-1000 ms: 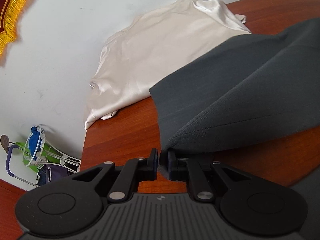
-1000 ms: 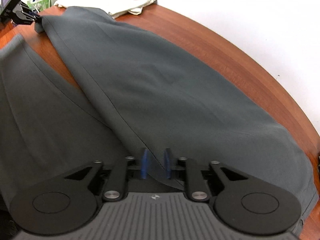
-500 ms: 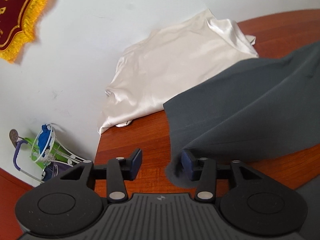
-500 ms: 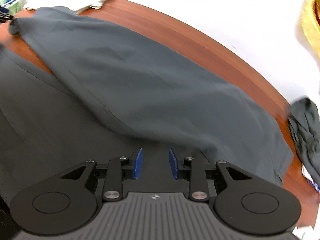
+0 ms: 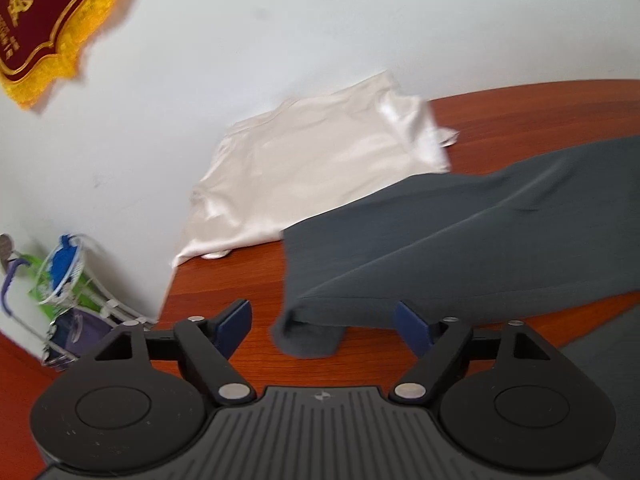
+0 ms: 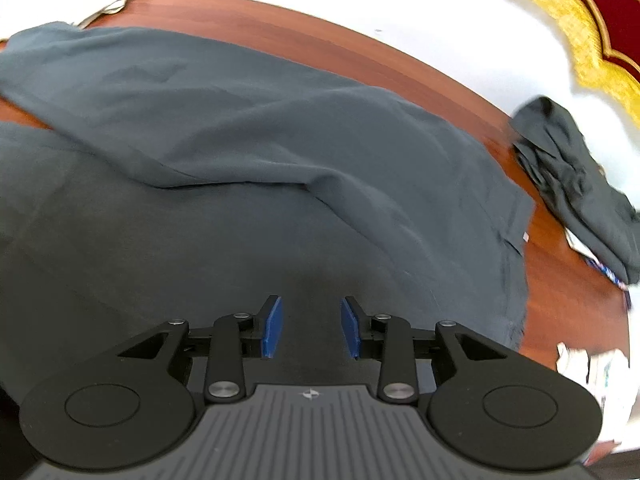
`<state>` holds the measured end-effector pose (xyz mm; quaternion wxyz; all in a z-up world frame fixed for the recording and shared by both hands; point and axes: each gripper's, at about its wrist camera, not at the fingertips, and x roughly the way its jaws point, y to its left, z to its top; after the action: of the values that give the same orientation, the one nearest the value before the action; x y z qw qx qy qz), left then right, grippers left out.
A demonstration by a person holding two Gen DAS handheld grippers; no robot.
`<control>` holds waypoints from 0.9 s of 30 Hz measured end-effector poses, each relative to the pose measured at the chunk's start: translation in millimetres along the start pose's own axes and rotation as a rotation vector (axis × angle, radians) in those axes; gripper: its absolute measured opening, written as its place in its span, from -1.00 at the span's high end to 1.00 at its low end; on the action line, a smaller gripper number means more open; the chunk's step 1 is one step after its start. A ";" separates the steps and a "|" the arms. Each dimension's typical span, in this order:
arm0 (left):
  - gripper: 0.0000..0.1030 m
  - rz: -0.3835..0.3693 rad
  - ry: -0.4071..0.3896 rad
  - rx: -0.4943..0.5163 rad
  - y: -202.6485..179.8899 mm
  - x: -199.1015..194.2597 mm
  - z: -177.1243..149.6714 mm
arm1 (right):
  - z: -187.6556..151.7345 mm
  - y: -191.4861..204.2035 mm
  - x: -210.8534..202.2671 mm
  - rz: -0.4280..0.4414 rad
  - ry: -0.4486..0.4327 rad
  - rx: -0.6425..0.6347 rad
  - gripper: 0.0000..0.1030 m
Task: Fold clothes
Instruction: 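Lower the grey trousers onto the table and open both tools, then grasp the trouser waistband edge with the right tool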
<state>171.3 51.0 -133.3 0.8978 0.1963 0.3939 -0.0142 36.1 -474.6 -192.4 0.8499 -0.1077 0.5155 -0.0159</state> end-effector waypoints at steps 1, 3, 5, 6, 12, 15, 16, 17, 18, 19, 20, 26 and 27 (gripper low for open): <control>-0.57 -0.014 -0.005 0.011 -4.0 -2.2 0.7 | 0.0 -1.9 0.0 -0.001 0.000 0.007 0.26; -0.57 -0.047 -0.024 0.044 -15.5 -7.3 3.6 | -1.5 -10.9 -2.2 -0.010 0.003 0.028 0.26; -0.57 -0.085 -0.039 0.085 -27.5 -10.1 9.5 | -0.2 -27.2 -5.1 -0.031 0.014 0.053 0.26; -0.57 -0.097 -0.051 0.101 -33.2 -11.3 13.0 | 1.4 -34.1 -6.2 -0.038 0.011 0.055 0.26; -0.57 -0.128 -0.086 0.163 -65.6 -10.3 39.5 | 17.0 -84.1 -8.6 -0.080 -0.018 0.049 0.18; -0.57 -0.128 -0.101 0.175 -87.8 -8.4 57.9 | 27.3 -113.5 -2.6 -0.085 -0.034 0.051 0.17; -0.57 -0.127 -0.102 0.173 -96.0 -7.5 64.4 | 30.9 -123.6 0.5 -0.086 -0.039 0.050 0.17; -0.57 -0.125 -0.103 0.172 -104.2 -6.7 70.8 | 36.4 -138.3 5.8 -0.084 -0.045 0.051 0.17; -0.57 -0.124 -0.100 0.171 -111.9 -5.6 76.6 | 41.1 -152.3 11.9 -0.075 -0.048 0.053 0.17; -0.57 -0.124 -0.096 0.170 -122.3 -3.8 84.2 | 45.8 -166.2 17.9 -0.067 -0.050 0.055 0.17; -0.57 -0.124 -0.092 0.170 -132.8 -1.9 91.9 | 48.8 -173.8 21.8 -0.061 -0.051 0.050 0.17; -0.57 -0.143 -0.073 0.206 -186.8 14.0 128.7 | 74.2 -243.0 65.3 -0.011 -0.042 0.013 0.08; -0.57 -0.149 -0.069 0.218 -195.9 18.2 133.7 | 77.1 -250.3 71.6 -0.004 -0.041 0.018 0.08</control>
<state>242.4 -176.0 -131.2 0.8805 0.2624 0.3726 -0.1306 158.4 -716.0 -170.6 0.8612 -0.1014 0.4977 -0.0201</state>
